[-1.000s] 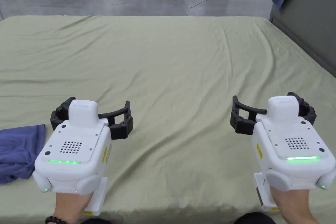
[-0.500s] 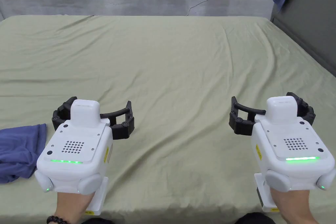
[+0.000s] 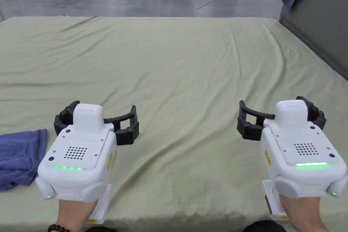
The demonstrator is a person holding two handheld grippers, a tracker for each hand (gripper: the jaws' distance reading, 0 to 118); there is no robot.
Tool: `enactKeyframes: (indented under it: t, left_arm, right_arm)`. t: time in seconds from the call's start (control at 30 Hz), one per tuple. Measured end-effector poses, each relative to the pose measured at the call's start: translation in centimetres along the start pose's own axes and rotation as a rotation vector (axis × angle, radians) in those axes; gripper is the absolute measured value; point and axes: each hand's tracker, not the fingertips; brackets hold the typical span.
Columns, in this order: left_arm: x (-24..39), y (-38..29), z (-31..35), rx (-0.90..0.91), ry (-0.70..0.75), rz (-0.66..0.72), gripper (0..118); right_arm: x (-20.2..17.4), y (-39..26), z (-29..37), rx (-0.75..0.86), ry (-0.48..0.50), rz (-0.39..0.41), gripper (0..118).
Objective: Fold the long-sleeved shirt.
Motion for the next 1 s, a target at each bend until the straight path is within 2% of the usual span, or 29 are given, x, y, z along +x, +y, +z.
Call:
enactKeyframes:
  t: [1.0]
  left_arm:
    - [0.15,-0.23,-0.13,-0.010,-0.001,-0.018,118]
  right_arm:
    - [0.19,-0.08,-0.07,-0.014,-0.004,-0.005,118]
